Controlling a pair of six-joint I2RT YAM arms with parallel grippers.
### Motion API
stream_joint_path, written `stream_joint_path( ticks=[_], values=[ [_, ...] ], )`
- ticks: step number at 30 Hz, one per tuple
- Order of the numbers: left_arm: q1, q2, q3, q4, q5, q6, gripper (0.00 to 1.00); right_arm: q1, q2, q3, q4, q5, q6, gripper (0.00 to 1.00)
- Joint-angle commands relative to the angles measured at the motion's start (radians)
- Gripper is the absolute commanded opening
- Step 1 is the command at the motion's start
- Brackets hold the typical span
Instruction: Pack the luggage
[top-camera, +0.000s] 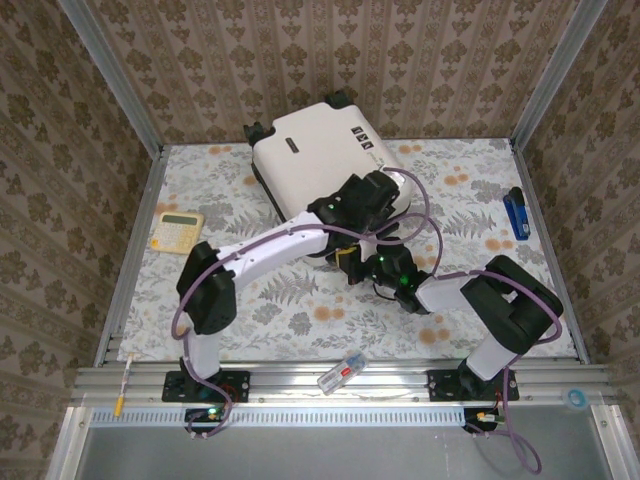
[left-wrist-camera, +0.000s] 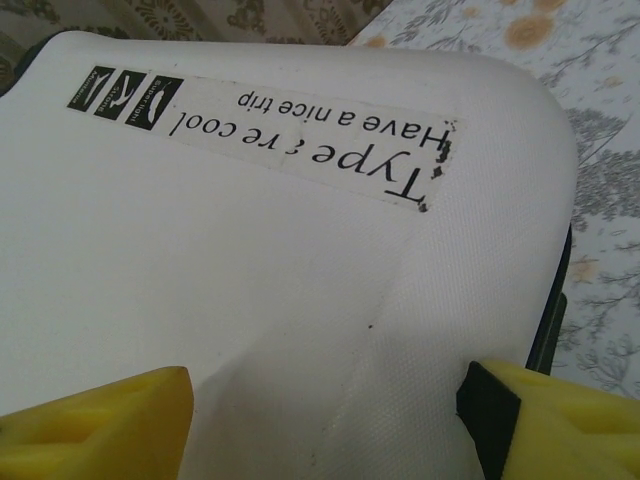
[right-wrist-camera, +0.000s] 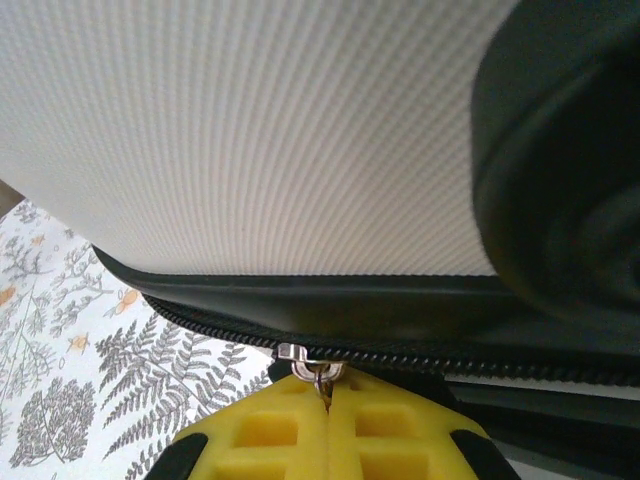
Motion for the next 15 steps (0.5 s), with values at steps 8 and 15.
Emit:
stream_joint_path(
  ticks=[8, 15],
  values=[
    [0.042, 0.045, -0.034, -0.183, -0.138, 0.019, 0.66, -0.012, -0.070, -0.017, -0.055, 0.200, 0.043, 0.00],
    [0.074, 0.004, -0.127, -0.158, -0.103, 0.017, 0.63, -0.054, -0.074, -0.009, -0.091, 0.317, 0.095, 0.00]
  ],
)
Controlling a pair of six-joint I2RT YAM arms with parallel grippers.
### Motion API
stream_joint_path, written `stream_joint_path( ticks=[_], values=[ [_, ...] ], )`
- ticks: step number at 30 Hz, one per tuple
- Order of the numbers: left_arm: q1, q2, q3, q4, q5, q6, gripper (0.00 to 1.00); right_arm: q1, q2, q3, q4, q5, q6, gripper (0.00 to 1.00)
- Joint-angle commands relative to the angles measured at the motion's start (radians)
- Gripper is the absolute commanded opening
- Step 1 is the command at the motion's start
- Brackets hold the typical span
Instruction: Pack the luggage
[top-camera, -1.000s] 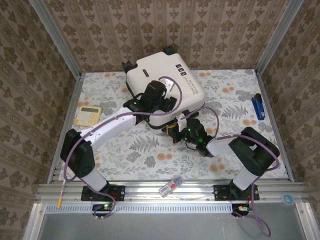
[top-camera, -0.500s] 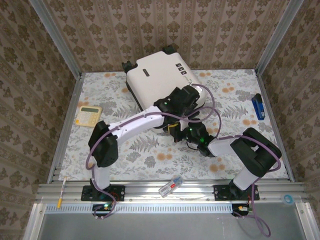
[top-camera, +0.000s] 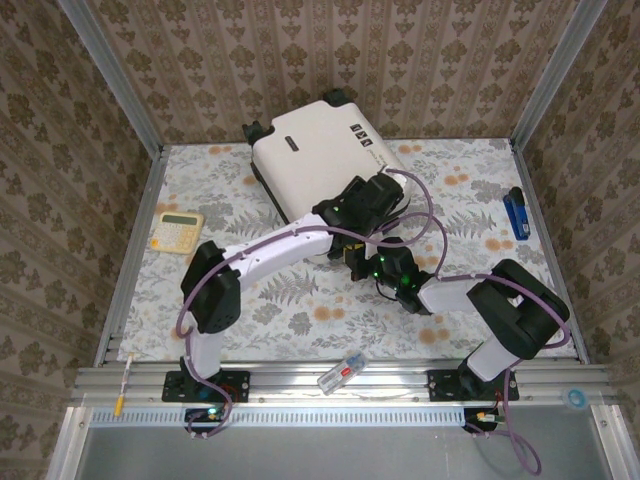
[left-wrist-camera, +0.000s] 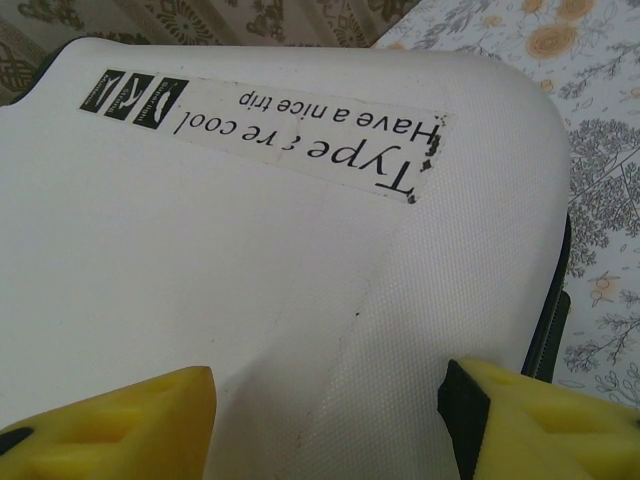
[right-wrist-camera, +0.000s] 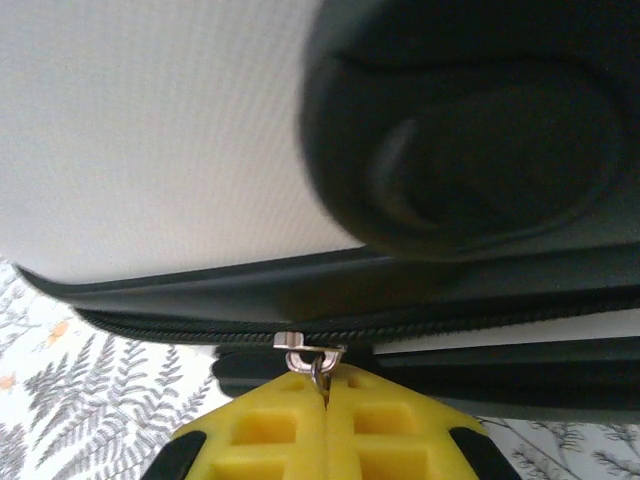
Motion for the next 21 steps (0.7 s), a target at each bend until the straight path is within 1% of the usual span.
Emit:
stream_joint_path(
  ticks=[1, 4, 7, 11, 12, 14, 16, 18, 21],
  values=[
    [0.079, 0.004, -0.095, -0.211, -0.071, 0.028, 0.63, -0.064, -0.040, -0.001, -0.031, 0.173, 0.075, 0.00],
    [0.085, -0.004, -0.122, -0.201, -0.072, 0.029, 0.62, -0.104, -0.043, 0.008, -0.052, 0.174, 0.082, 0.00],
    [0.086, -0.009, -0.137, -0.193, -0.067, 0.032, 0.62, -0.161, -0.036, 0.021, -0.055, 0.112, 0.093, 0.00],
    [0.088, -0.012, -0.147, -0.187, -0.067, 0.034, 0.62, -0.214, -0.040, 0.038, -0.066, 0.057, 0.102, 0.00],
    [0.088, -0.014, -0.150, -0.187, -0.066, 0.033, 0.61, -0.227, -0.038, 0.043, -0.063, 0.016, 0.107, 0.00],
    [0.090, -0.017, -0.154, -0.180, -0.060, 0.034, 0.61, -0.244, -0.039, 0.054, -0.069, -0.028, 0.124, 0.00],
    [0.093, -0.023, -0.162, -0.167, -0.058, 0.036, 0.61, -0.266, -0.029, 0.076, -0.069, -0.130, 0.140, 0.00],
    [0.098, -0.024, -0.167, -0.162, -0.054, 0.034, 0.61, -0.269, -0.034, 0.081, -0.069, -0.140, 0.152, 0.00],
    [0.106, -0.027, -0.180, -0.161, -0.050, 0.030, 0.61, -0.271, -0.043, 0.088, -0.107, -0.084, 0.142, 0.00]
  ],
)
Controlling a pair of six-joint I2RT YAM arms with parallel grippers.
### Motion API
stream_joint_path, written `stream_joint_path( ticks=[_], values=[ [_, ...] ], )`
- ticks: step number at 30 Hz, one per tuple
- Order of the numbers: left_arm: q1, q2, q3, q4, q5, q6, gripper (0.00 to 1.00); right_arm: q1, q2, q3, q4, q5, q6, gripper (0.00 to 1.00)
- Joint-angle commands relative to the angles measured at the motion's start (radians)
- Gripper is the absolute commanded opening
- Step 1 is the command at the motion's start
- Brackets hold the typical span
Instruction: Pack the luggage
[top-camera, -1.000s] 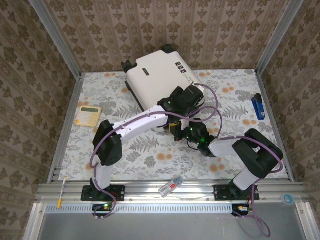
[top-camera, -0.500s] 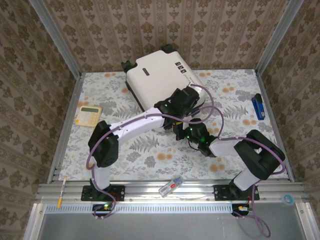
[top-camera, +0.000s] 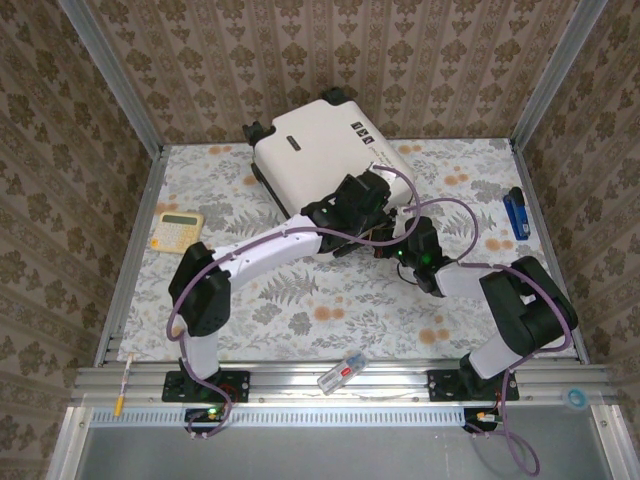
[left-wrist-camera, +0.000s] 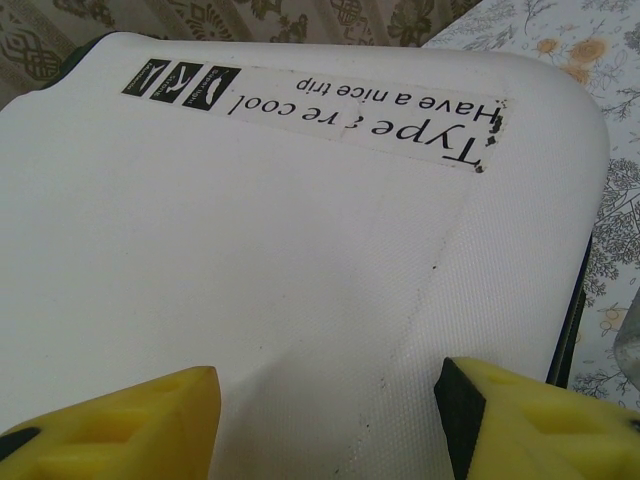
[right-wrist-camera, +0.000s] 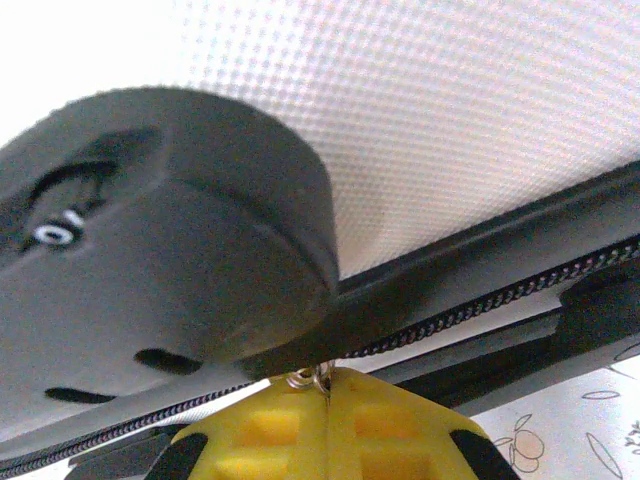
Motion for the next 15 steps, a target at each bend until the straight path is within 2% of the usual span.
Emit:
stream_joint_path(
  ticks=[1, 6, 15],
  values=[
    [0.073, 0.030, -0.088, -0.268, -0.078, 0.049, 0.61, -0.019, -0.032, 0.043, -0.020, 0.091, 0.023, 0.00],
    [0.082, -0.010, -0.158, -0.239, -0.075, 0.051, 0.61, -0.075, -0.034, 0.059, -0.069, 0.124, 0.001, 0.00],
    [0.155, -0.123, -0.325, -0.182, -0.030, 0.043, 0.61, -0.122, -0.029, 0.088, -0.132, 0.136, -0.025, 0.00]
  ],
)
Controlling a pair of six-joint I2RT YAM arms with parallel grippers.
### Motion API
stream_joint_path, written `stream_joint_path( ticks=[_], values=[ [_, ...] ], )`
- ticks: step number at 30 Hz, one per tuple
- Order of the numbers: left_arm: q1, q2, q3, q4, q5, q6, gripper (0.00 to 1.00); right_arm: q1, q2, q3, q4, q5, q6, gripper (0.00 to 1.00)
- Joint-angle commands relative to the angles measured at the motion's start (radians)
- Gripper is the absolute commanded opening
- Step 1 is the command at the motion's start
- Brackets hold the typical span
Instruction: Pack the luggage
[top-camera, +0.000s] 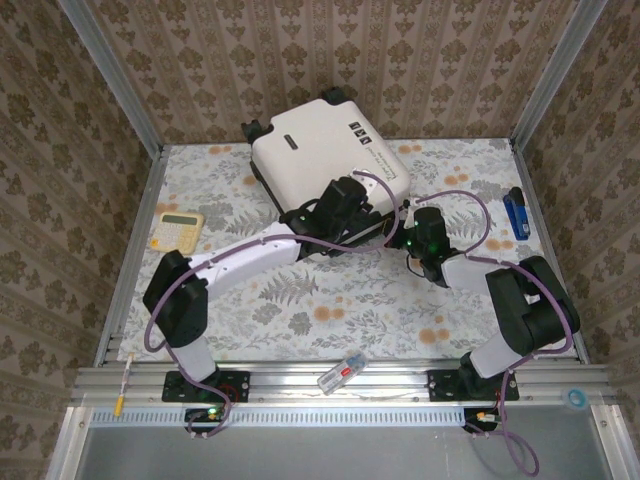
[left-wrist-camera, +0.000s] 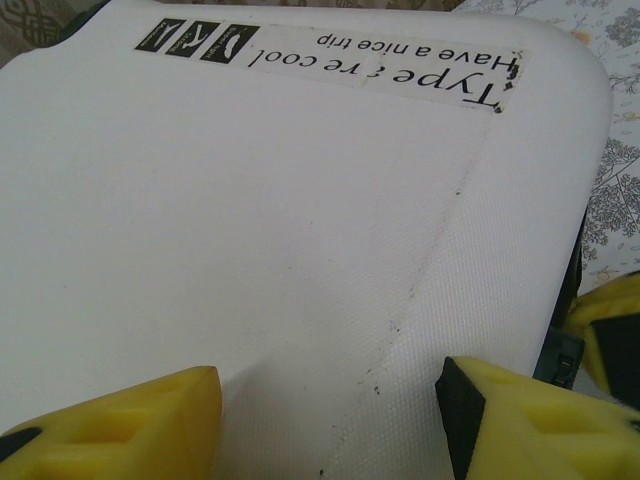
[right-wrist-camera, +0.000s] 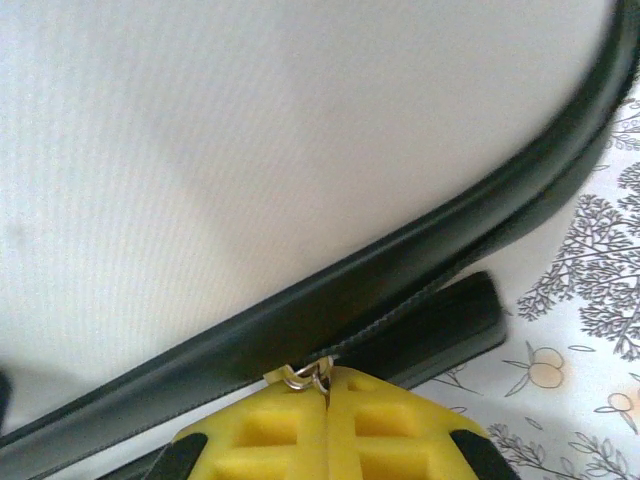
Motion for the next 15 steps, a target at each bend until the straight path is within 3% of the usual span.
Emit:
stream_joint_path(
  ticks=[1, 5, 9, 12, 15],
  values=[
    [0.111, 0.025, -0.115, -0.275, -0.124, 0.037, 0.61, -0.029, -0.027, 0.027, -0.010, 0.056, -0.026, 0.00],
    [0.141, -0.024, -0.158, -0.262, -0.111, 0.041, 0.60, -0.025, -0.033, -0.003, 0.046, -0.031, -0.045, 0.00],
    [0.139, -0.107, -0.164, -0.228, -0.025, 0.070, 0.60, -0.003, -0.034, -0.028, 0.098, -0.093, -0.063, 0.00],
    [0.119, -0.138, -0.096, -0.215, 0.028, 0.078, 0.61, 0.032, -0.033, -0.035, 0.122, -0.113, -0.071, 0.00],
    [0.094, -0.122, 0.024, -0.201, 0.065, 0.084, 0.69, 0.068, -0.030, -0.039, 0.132, -0.105, -0.082, 0.00]
  ],
)
